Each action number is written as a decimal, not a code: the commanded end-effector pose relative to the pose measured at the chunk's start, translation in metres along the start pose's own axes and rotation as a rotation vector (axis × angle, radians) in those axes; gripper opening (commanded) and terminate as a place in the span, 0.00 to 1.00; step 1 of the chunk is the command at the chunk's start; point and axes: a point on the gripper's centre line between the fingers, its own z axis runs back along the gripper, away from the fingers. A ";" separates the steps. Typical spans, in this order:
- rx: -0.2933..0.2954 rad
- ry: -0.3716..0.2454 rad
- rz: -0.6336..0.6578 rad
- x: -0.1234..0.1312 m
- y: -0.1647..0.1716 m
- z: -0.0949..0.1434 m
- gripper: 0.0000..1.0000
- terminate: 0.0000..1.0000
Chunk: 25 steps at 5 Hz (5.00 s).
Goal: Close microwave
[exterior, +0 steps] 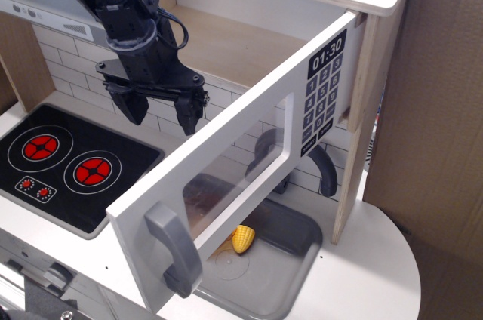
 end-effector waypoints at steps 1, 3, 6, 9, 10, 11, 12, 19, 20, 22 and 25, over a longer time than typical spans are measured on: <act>0.000 0.000 0.000 0.000 0.000 0.000 1.00 0.00; 0.012 0.026 0.029 -0.001 -0.026 0.075 1.00 0.00; 0.013 0.091 0.153 -0.020 -0.104 0.136 1.00 0.00; 0.030 0.023 0.019 -0.028 -0.121 0.109 1.00 0.00; 0.079 0.025 -0.020 -0.022 -0.104 0.103 1.00 0.00; 0.114 -0.007 -0.064 -0.006 -0.076 0.096 1.00 0.00; 0.121 -0.027 -0.092 0.009 -0.052 0.094 1.00 0.00; 0.299 0.005 0.154 -0.023 -0.055 0.114 1.00 0.00; 0.172 0.045 0.192 -0.029 -0.059 0.078 1.00 0.00; 0.107 0.034 0.225 -0.016 -0.062 0.040 1.00 0.00; 0.165 -0.187 0.115 0.014 -0.045 0.036 1.00 0.00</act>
